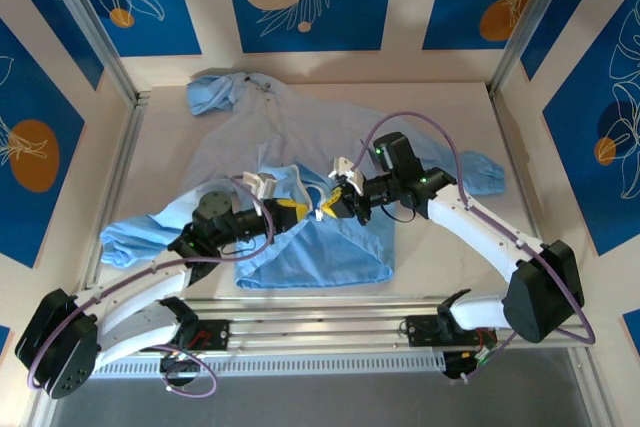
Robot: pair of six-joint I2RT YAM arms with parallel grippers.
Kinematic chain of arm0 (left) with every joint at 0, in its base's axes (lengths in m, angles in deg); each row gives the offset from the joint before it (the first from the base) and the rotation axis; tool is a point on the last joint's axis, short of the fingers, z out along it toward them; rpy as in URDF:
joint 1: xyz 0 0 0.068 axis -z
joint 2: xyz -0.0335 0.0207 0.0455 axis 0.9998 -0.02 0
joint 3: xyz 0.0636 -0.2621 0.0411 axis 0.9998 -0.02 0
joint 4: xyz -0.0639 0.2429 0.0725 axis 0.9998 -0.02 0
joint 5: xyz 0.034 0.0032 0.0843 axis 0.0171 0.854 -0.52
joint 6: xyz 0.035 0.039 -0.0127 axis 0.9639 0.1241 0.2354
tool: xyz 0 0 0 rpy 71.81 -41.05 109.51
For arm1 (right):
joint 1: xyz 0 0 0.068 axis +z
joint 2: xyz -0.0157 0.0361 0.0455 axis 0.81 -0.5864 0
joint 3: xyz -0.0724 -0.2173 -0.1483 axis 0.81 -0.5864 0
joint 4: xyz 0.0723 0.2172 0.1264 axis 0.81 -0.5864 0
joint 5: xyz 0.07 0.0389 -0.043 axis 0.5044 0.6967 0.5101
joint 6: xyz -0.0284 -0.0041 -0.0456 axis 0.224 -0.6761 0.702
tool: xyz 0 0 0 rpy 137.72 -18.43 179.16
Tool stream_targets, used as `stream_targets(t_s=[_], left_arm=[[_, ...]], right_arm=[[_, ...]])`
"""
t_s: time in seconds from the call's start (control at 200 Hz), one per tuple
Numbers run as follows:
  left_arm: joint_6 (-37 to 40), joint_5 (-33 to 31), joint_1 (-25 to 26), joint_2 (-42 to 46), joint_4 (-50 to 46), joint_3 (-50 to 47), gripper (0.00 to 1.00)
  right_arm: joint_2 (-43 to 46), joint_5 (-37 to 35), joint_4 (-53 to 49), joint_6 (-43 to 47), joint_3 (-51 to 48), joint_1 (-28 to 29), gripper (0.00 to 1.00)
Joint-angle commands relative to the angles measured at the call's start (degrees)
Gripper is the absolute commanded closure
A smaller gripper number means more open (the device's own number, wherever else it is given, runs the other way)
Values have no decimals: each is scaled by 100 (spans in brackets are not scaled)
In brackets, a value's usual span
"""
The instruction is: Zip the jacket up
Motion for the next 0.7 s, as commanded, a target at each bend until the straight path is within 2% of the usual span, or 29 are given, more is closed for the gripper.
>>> stream_targets(t_s=[0.0, 0.25, 0.695], left_arm=[[231, -55, -47, 4, 723, -32, 100], [132, 293, -29, -332, 920, 132, 100], [3, 400, -37, -636, 1285, -32, 100]], right_arm=[[90, 273, 16, 295, 61, -20, 100], [245, 175, 518, 180, -208, -15, 100], [448, 82, 910, -103, -456, -59, 100]])
